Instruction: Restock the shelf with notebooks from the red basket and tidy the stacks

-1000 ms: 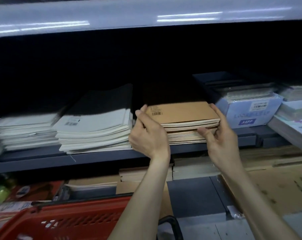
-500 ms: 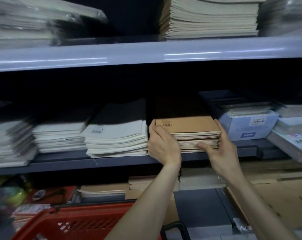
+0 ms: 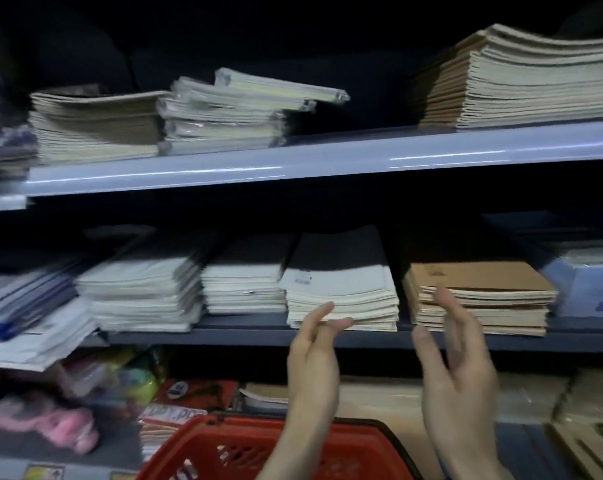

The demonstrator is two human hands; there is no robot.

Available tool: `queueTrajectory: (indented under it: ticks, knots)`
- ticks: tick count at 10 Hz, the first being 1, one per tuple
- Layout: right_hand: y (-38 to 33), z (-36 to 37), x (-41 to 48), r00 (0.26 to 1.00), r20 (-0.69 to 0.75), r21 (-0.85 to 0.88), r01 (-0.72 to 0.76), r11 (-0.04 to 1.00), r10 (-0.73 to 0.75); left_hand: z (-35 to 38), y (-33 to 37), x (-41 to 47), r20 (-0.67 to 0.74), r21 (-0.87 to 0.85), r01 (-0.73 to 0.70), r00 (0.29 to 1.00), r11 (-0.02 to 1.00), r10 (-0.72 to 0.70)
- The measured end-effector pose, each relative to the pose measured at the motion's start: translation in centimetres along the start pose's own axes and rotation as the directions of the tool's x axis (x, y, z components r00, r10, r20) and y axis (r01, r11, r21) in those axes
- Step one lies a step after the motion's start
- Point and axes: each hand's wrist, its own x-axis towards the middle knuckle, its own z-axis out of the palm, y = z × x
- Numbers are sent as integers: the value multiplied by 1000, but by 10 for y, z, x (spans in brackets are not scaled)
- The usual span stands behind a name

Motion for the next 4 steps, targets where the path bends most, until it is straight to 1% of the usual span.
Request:
queueTrajectory:
  ticks: [1, 2, 3, 4]
  knots:
    - [-12, 43, -11, 955, 249, 23, -174, 984, 163, -56, 0, 15, -87, 55, -1, 996, 998, 5]
    - [-12, 86, -18, 902, 359, 4, -259, 966, 241, -89, 2, 27, -134, 60, 20, 991, 998, -12]
    - [-24, 125, -22, 846, 431, 22, -359, 933, 315, -113, 11, 28, -167, 23, 41, 985, 999, -37]
    - [-47, 151, -14, 801, 455, 15, -443, 896, 389, -129, 33, 27, -237, -15, 87, 967, 996, -88]
